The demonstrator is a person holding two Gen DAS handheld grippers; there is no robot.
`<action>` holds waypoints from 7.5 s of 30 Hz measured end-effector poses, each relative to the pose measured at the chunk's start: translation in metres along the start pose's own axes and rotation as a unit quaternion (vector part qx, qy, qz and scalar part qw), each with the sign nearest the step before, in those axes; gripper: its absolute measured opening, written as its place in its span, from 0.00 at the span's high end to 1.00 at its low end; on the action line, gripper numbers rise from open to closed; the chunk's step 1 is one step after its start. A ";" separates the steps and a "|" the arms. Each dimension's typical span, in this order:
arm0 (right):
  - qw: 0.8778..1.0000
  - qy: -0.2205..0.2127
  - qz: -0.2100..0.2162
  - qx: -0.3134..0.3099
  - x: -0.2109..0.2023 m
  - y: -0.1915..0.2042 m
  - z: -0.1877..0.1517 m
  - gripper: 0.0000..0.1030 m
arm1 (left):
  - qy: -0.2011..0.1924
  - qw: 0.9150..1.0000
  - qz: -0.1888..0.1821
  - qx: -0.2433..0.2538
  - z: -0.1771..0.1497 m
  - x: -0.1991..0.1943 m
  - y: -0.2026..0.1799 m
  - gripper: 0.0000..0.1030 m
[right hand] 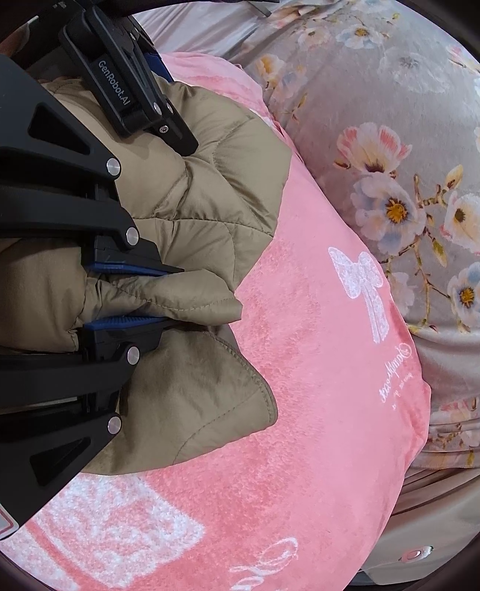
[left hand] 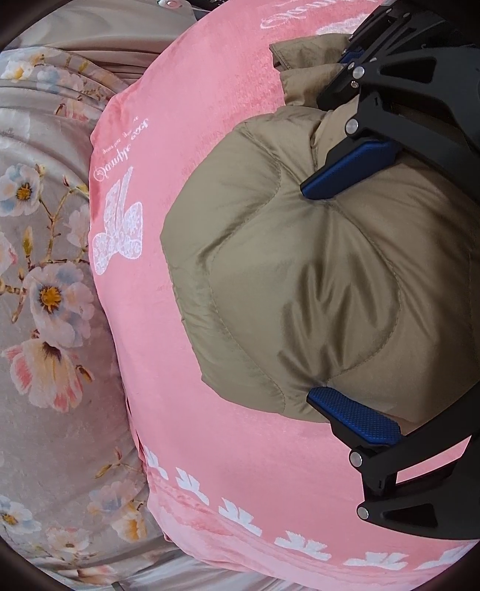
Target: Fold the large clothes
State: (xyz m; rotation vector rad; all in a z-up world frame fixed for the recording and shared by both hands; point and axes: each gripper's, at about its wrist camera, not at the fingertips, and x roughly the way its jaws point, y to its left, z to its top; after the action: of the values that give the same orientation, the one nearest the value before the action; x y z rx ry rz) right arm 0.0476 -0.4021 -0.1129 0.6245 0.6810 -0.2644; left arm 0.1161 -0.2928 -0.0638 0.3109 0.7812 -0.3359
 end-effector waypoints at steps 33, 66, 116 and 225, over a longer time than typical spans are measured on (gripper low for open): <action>0.999 0.005 -0.032 -0.010 0.005 0.003 0.002 0.84 | -0.033 0.998 0.041 0.017 -0.008 0.005 -0.012 0.04; 0.971 0.141 0.100 0.163 -0.074 -0.110 -0.035 0.33 | 0.154 0.899 -0.340 -0.229 -0.076 0.003 0.131 0.04; 0.989 0.063 0.075 -0.112 0.131 0.130 0.034 0.62 | -0.045 0.981 -0.119 -0.145 0.030 0.094 0.365 0.19; 0.969 -0.046 -0.110 -0.218 0.008 0.202 -0.119 0.23 | -0.067 0.982 0.141 -0.103 -0.113 -0.023 0.240 0.05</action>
State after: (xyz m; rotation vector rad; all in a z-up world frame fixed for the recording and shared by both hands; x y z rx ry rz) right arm 0.0787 -0.1696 -0.0994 0.1143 0.6923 -0.3343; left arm 0.1267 -0.0282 -0.0875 0.1978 0.6232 -0.0083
